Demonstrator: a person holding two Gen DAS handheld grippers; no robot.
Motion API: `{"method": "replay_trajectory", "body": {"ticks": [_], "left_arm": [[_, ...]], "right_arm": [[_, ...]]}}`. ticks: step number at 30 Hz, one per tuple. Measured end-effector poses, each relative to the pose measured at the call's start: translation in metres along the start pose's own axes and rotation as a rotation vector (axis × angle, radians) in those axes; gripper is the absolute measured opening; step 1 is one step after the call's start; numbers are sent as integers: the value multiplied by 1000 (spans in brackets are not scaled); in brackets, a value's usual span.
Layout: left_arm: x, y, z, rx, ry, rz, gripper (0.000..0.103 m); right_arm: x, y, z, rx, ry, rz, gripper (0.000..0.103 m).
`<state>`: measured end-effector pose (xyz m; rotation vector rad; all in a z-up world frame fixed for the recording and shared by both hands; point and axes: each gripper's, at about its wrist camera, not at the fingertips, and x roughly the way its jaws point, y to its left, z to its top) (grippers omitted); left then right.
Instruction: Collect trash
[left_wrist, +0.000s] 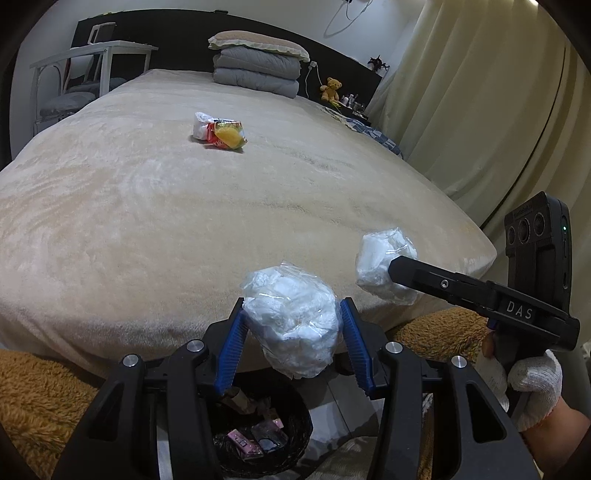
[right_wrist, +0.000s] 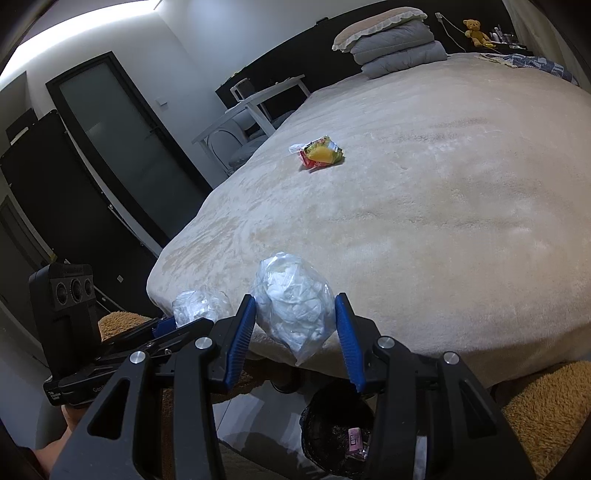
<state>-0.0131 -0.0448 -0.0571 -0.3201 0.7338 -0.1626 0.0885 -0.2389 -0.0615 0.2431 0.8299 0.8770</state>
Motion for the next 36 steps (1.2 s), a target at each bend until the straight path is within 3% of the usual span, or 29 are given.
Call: {"method": "replay_trajectory", "body": {"ticks": [9,25,36], "left_arm": [[8,-1,-24,-4,86,-10,48],[59,7,-57,-8,354,19,48],[83,25,-69,-79,472,21,49]], "right_arm": [[0,-8,-19,17,70,-38,45],[48,-27,-52,50,365,-128,45],[71,-41,-75,80,501,-139,46]]}}
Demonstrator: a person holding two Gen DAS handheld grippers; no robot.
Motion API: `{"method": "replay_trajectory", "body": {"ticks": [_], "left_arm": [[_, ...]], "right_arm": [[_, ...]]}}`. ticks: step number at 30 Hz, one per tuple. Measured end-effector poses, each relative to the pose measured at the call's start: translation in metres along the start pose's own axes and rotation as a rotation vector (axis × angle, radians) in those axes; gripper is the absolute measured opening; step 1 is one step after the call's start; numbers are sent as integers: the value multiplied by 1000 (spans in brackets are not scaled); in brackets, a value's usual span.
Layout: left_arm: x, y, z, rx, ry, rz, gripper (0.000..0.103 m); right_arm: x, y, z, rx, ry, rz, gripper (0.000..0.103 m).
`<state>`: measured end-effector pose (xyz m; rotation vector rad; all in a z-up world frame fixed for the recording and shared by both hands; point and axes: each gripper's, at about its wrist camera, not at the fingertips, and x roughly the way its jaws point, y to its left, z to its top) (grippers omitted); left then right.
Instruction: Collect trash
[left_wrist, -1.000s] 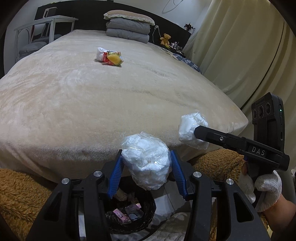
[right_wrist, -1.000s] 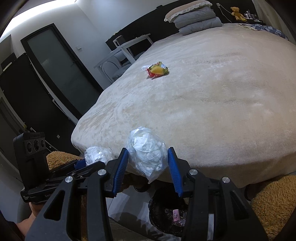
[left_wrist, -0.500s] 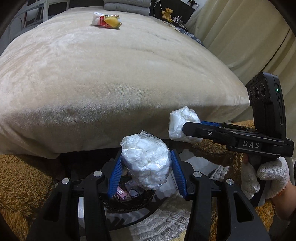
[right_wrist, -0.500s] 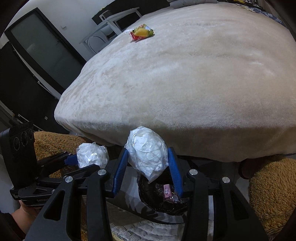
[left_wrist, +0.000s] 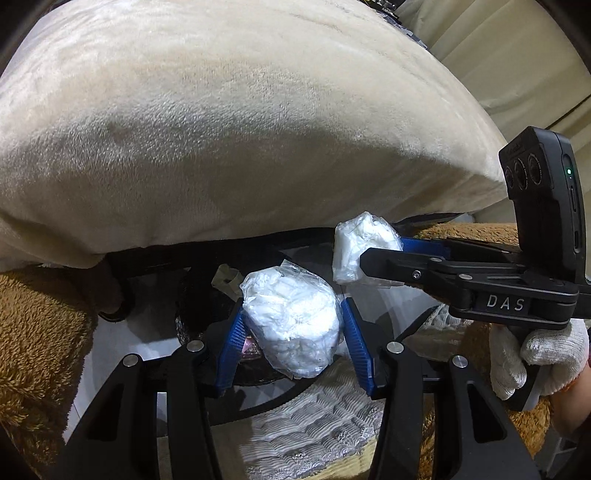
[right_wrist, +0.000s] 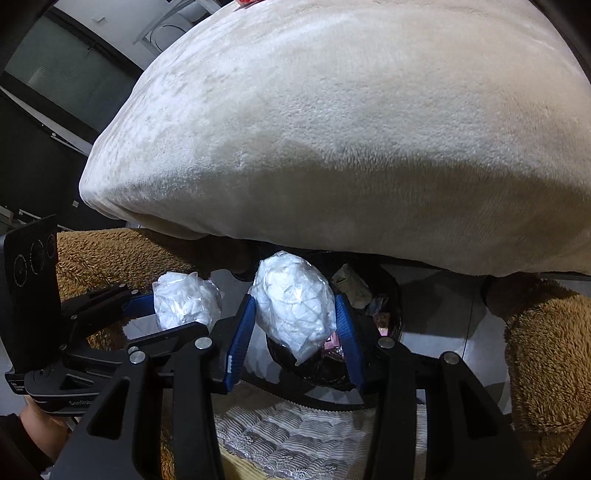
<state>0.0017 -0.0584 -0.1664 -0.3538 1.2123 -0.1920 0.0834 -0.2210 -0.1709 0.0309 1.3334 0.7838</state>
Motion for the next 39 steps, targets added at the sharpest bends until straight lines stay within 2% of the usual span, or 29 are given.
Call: {"method": "replay_trajectory", "body": {"ticks": [9,18,20,21,23,25,27,39], "left_arm": [[12,2,-3,-31,67,20,49],[22,6,-7,-50,96,40,50],[22,4,-7,-51,106,43,54],[23,4,-8,-52,113,44,65],[22,7,-7,-66,110,53,70],[21,9,-6,-76,108,49,70],[19,10,-6,-78,101,50,70],[8,13,-4,-84,43,39,70]], "right_arm": [[21,-10,-1,35,87,-24,46],[36,-8,2,46,116,-20,46],[38,-7,2,50,122,-22,46],[39,-8,2,54,125,-25,46],[40,-6,3,64,129,-23,47],[41,-6,3,77,124,-23,48],[39,-8,2,94,115,-25,62],[31,-6,8,95,74,-30,62]]}}
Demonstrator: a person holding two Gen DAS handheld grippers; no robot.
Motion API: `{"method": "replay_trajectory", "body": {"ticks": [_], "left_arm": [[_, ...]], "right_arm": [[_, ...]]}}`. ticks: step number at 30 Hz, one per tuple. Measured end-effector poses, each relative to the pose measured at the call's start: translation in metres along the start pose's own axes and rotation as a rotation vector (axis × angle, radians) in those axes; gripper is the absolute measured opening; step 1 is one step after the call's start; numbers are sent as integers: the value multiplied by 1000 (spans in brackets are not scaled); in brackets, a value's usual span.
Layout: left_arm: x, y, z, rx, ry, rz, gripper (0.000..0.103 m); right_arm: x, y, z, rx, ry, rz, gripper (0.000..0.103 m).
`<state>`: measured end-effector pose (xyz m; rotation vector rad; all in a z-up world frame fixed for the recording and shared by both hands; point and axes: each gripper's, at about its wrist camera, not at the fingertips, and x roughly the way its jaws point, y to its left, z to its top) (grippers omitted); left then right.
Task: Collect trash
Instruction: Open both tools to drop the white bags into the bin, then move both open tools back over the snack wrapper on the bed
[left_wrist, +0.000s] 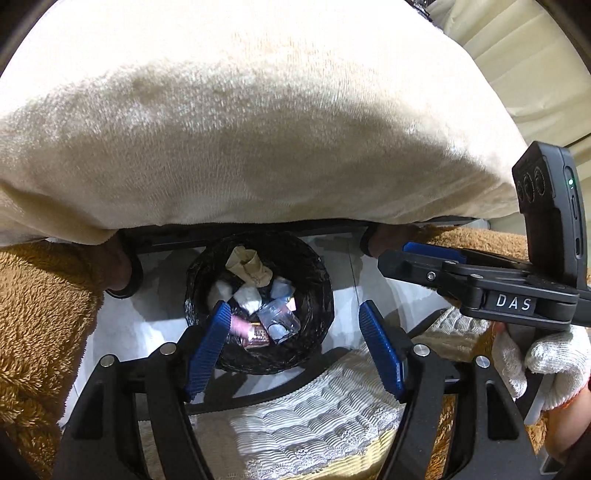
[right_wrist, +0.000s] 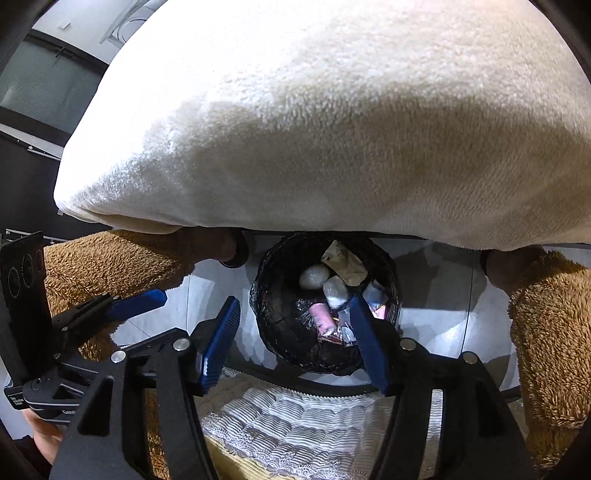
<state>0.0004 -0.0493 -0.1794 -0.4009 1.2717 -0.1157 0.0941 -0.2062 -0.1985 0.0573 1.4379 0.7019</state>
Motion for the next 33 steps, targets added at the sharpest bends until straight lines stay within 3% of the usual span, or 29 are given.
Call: {"method": "replay_trajectory", "body": {"ticks": [10,14,20,30,33], "left_arm": [[-30,7,7,-10,-131,-78,70],[-56,8,8,2,-234,-123,70],[-100,6,14,56,-397,-125,70],[-166,28,75,60,-581,-76,70],[-178,37,99,42,-605,-63,70]], "right_arm": [[-38,4,-7,-71,-180,83,62],[-64,10,-12,-126,-305,96,62],[-110,26,-13,-251,-521,49,62],[-138,37,42,-264,-585,35,63],[-144,46,63,-282,-593,22,76]]}}
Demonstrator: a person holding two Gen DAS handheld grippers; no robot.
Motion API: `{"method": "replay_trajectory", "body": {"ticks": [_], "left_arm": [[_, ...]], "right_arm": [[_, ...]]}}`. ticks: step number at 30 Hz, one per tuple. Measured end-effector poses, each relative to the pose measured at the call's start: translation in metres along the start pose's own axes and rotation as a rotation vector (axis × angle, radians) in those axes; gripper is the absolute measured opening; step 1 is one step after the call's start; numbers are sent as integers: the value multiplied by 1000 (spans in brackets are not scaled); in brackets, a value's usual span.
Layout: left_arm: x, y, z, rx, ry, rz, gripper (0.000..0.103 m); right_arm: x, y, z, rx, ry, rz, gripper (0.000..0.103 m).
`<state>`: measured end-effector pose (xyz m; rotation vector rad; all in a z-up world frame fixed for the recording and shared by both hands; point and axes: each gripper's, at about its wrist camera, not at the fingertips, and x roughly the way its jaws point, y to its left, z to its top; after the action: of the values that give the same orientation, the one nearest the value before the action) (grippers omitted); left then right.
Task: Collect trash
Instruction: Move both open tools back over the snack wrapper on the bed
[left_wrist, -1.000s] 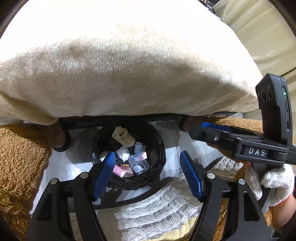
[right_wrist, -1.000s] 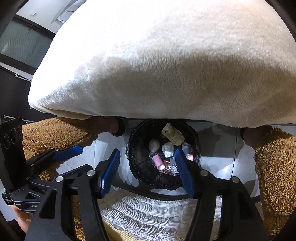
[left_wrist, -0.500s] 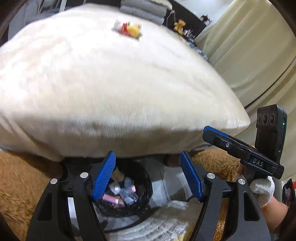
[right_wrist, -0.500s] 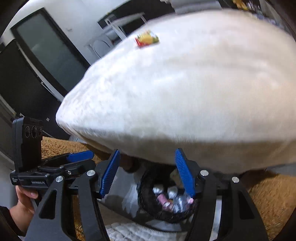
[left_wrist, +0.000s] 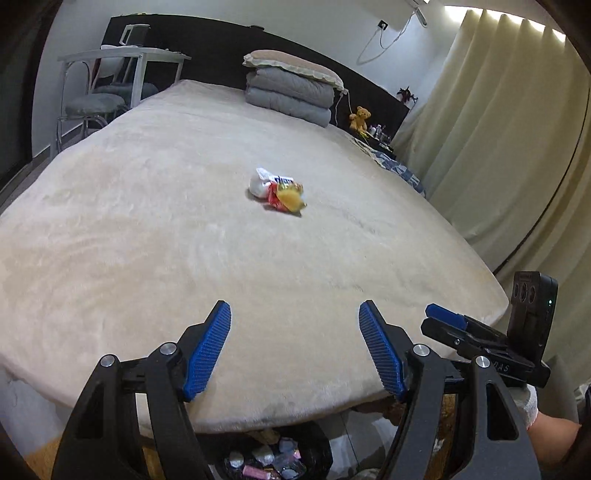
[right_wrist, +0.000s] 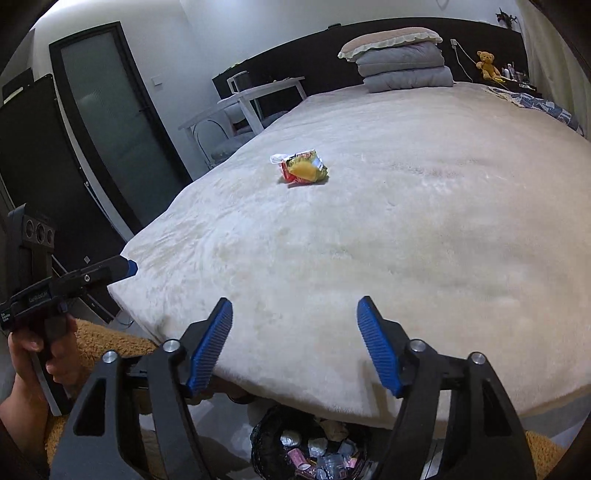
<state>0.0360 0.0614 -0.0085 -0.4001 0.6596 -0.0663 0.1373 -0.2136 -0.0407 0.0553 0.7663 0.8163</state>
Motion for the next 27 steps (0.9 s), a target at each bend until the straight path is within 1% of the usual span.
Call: {"method": "replay_trajectory", "body": {"ticks": [1,2,4,6,8,9,10,16,23,27], "left_arm": [[2,5,8,-10,-5,4,70],[3,11,16,-24,-12,6,70],[10,23,33,-52,-20,11,70],[11,31,46,-69,-36,14,70],[12,38,58,-71,-50,26,70],[14,41,64,-72,-56,32,70],[16,46,71,-76,-60,37,70],[32,68,97,-82,-74,69,70],[50,93,111,-80,-72,96,70],[59,106,116,-99,-63,105,70]], "right_arm": [[3,1,2,-6,1,-4,76],[12,3,13,-25,2,-20,76],[22,4,23,-37,-2,-34,87],[45,7,39,-50,17,-51,87],[56,7,49,-56,19,-66,87],[66,8,56,-59,21,-75,96],[77,9,63,-54,24,-87,99],[135,11,94,-42,59,-129,99],[191,14,119,-74,73,-195,99],[213,14,128,-81,80,-225,99]]}}
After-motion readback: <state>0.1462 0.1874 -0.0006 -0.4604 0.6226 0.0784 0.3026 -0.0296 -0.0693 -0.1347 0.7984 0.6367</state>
